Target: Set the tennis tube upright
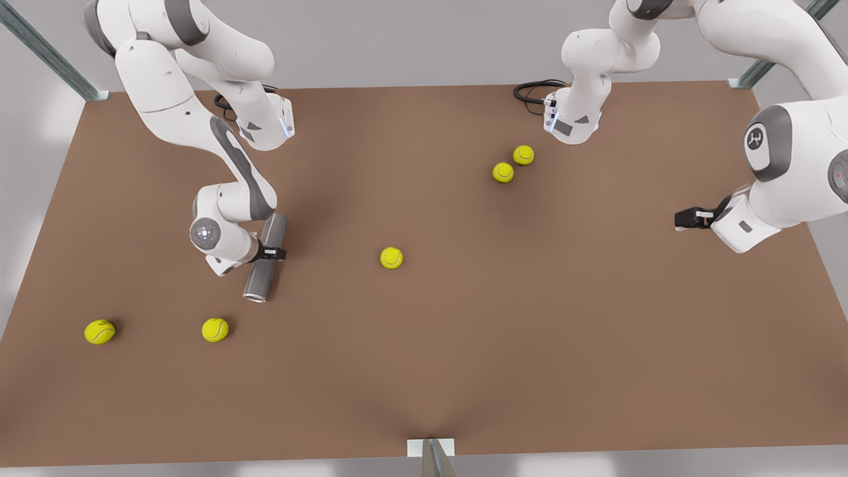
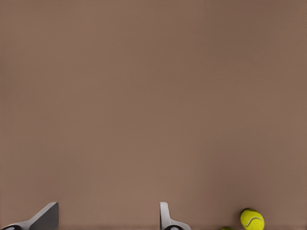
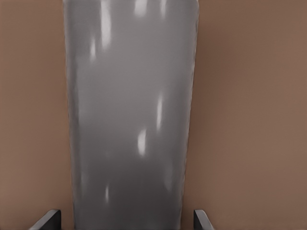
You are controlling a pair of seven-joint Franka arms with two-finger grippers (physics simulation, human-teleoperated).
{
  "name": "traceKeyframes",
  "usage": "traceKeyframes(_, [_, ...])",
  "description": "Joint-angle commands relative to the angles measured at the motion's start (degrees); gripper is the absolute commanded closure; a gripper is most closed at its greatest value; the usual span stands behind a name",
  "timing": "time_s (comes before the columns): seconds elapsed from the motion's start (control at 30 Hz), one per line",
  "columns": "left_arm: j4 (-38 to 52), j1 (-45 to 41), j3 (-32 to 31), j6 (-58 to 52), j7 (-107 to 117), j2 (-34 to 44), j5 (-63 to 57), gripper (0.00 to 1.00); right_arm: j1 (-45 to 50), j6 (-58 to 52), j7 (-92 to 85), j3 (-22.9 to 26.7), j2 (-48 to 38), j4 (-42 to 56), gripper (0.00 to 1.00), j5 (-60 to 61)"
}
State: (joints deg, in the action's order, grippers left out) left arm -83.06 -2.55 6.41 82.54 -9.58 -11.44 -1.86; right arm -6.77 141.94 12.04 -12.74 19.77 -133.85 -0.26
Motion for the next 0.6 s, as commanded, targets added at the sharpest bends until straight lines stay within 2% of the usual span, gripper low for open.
traceKeyframes(0.0, [0.0, 0.0, 0.0, -0.01, 0.0, 0.01, 0.01, 0.0, 0.0, 0.0, -0.09, 0.0, 0.01, 0.08, 0.0, 0.0])
traceKeyframes(0.37, [0.0, 0.0, 0.0, -0.36, 0.0, -0.43, 0.01, 0.0, 0.0, 0.53, 0.0, 0.0, 1.41, 0.08, 0.0, 0.0])
traceKeyframes(0.4, [0.0, 0.0, 0.0, -0.71, 0.0, -0.6, 0.01, 0.0, 0.0, 0.53, -0.09, 0.0, 1.41, 0.08, 0.01, 0.0])
traceKeyframes(0.47, [0.0, 0.0, 0.0, -1.06, -0.09, -0.6, 0.01, 0.0, 0.0, 0.53, -0.09, 0.0, 1.5, 0.08, 0.13, 0.0])
traceKeyframes(0.57, [0.0, 0.0, 0.0, -1.15, -0.09, -0.78, 0.01, 0.0, 0.0, 0.44, -0.44, 0.0, 1.5, 0.08, 0.2, 0.0])
